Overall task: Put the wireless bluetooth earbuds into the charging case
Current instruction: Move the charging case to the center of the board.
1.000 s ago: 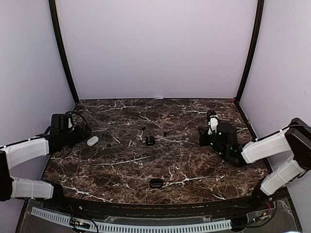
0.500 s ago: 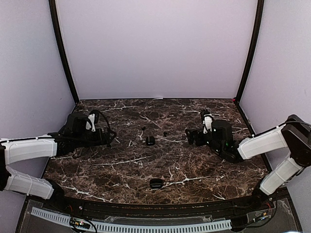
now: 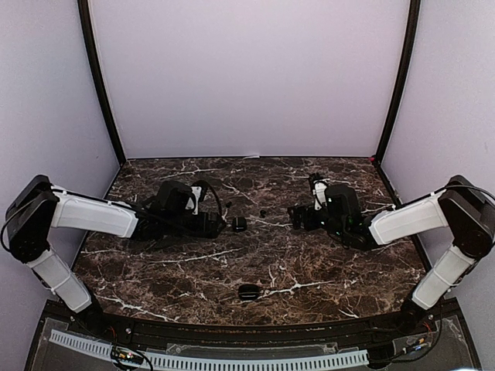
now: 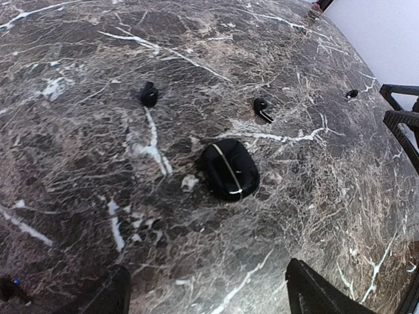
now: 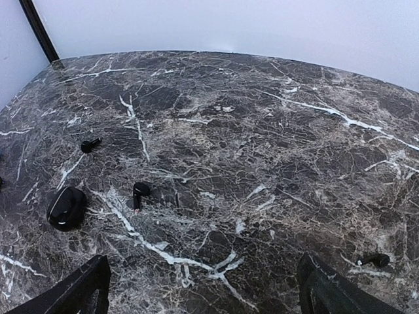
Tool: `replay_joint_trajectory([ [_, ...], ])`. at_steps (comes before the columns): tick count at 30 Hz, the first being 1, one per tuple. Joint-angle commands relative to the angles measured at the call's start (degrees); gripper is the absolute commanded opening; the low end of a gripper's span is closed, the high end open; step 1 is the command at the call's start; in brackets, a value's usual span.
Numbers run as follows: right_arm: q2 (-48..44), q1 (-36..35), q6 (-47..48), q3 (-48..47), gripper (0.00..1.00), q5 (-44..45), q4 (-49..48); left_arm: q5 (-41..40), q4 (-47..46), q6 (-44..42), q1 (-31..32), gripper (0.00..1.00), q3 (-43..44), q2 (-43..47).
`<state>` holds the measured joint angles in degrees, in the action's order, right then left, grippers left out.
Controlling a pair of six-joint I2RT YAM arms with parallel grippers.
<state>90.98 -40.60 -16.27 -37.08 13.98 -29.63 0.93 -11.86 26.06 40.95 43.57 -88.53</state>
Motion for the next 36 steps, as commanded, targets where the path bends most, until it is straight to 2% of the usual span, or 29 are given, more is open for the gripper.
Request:
replay_joint_trajectory([
  [1,-0.32,0.18,-0.01,0.09,0.99,1.62,-0.86,-5.73,2.71,-0.3,3.21,0.95,5.16,-4.39],
  [19,-1.33,0.17,0.36,0.83,0.99,3.62,-1.27,-10.49,10.74,-0.08,5.72,0.97,21.31,-20.34],
  [36,-0.89,0.17,0.43,0.45,0.99,3.59,-1.14,-15.77,19.76,0.39,7.16,0.95,34.61,-30.73],
])
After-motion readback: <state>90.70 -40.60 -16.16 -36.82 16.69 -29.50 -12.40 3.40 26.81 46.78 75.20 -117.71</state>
